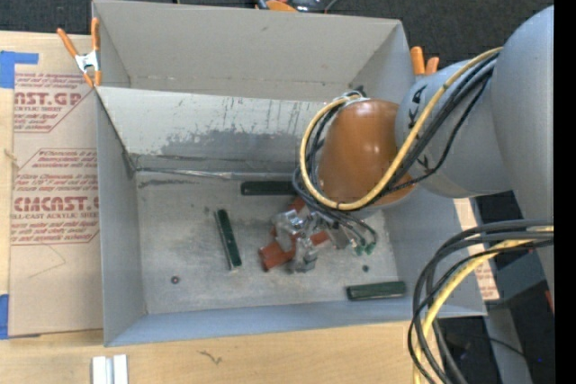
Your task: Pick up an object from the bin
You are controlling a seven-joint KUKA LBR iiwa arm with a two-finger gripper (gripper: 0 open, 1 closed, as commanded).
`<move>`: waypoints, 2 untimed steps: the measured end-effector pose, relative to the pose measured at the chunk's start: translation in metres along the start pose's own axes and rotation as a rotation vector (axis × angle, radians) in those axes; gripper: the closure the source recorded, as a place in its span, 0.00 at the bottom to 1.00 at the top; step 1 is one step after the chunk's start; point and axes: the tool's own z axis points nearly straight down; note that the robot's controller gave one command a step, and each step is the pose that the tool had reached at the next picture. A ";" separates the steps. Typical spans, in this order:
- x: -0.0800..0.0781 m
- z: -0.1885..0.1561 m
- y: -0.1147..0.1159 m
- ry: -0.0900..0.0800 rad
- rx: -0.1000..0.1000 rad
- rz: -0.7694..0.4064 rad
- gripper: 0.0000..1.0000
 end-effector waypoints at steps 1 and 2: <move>-0.007 -0.112 0.009 0.004 0.000 -0.013 1.00; -0.006 -0.108 0.010 0.013 -0.002 -0.013 0.00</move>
Offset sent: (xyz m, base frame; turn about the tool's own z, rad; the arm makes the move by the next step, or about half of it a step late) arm 0.0003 0.0104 0.1081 -0.0136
